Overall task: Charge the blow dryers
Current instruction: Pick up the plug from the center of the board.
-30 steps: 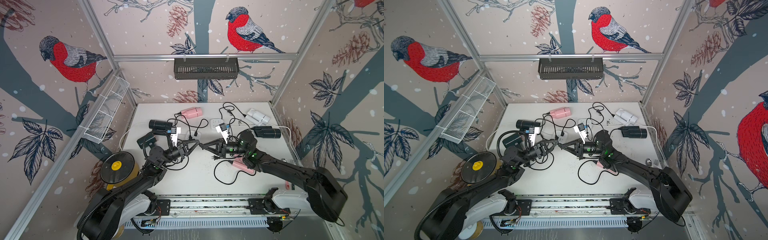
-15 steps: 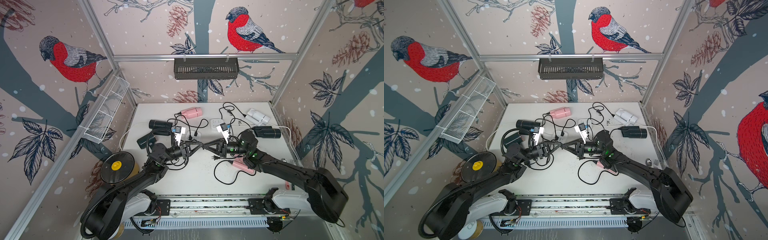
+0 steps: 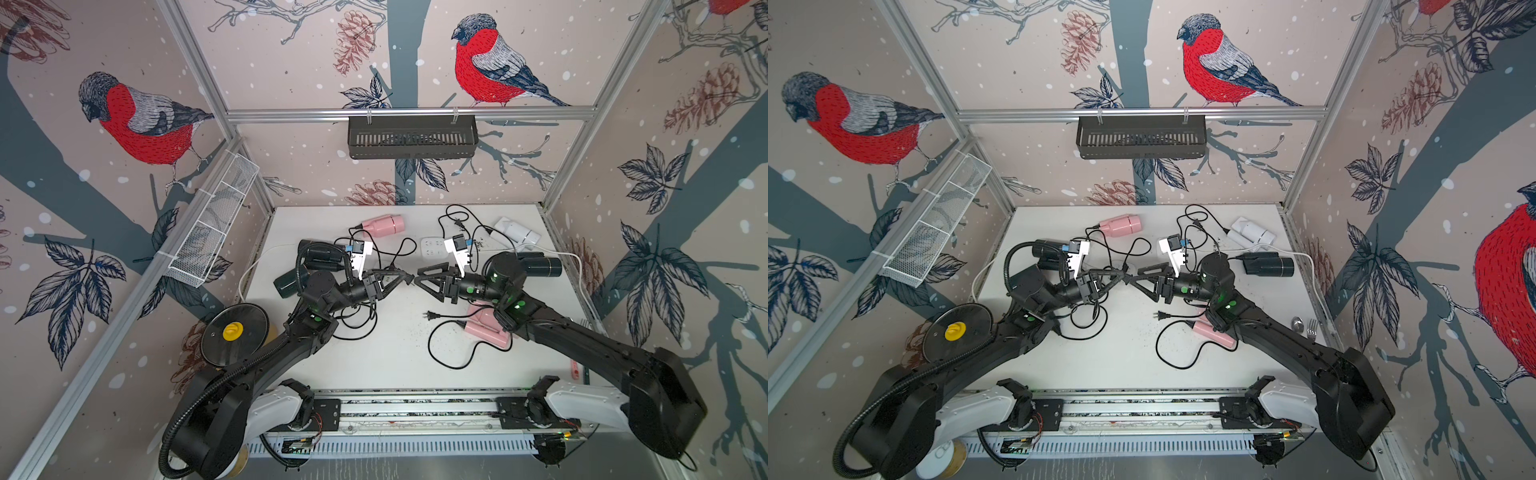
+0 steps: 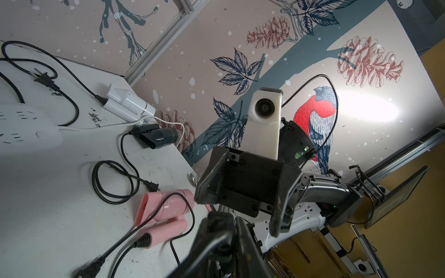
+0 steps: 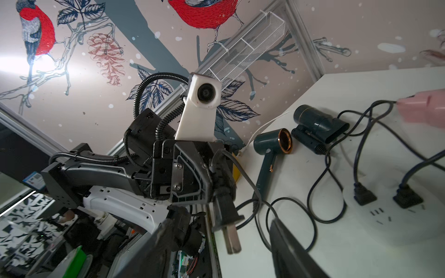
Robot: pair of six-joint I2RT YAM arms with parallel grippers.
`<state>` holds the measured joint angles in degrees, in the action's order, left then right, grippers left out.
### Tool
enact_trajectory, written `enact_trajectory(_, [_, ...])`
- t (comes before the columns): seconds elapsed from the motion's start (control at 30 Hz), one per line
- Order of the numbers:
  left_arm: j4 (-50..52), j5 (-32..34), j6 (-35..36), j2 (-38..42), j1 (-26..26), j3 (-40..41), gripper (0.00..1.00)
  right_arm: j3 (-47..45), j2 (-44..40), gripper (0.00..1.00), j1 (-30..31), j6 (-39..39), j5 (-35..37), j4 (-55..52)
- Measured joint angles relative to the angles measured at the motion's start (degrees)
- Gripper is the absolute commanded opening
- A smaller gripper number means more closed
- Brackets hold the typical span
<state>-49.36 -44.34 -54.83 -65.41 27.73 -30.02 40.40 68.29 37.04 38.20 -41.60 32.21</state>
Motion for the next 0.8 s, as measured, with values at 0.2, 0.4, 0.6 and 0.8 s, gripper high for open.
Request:
enact_trajectory(0.2, [5.0,1.1,1.9,-1.5,-1.5,-4.1,0.10,2.5,-2.1,0.77,-0.2,-5.7,7.0,-7.9])
enact_trajectory(0.4, [12.6,2.7,5.7,-1.0,-1.9,-8.0,0.11,2.8,-4.3,0.81,-0.3,-9.6,15.1,-12.7])
enact_trajectory(0.6, [22.5,5.5,11.3,-1.1,-2.0,-12.5,0.09,2.9,-6.4,0.82,-0.3,-12.9,23.8,-15.7])
enact_trajectory(0.8, [27.9,8.9,13.9,-1.9,-2.4,-12.7,0.10,2.8,-8.7,0.93,-0.3,-14.5,29.9,-16.7])
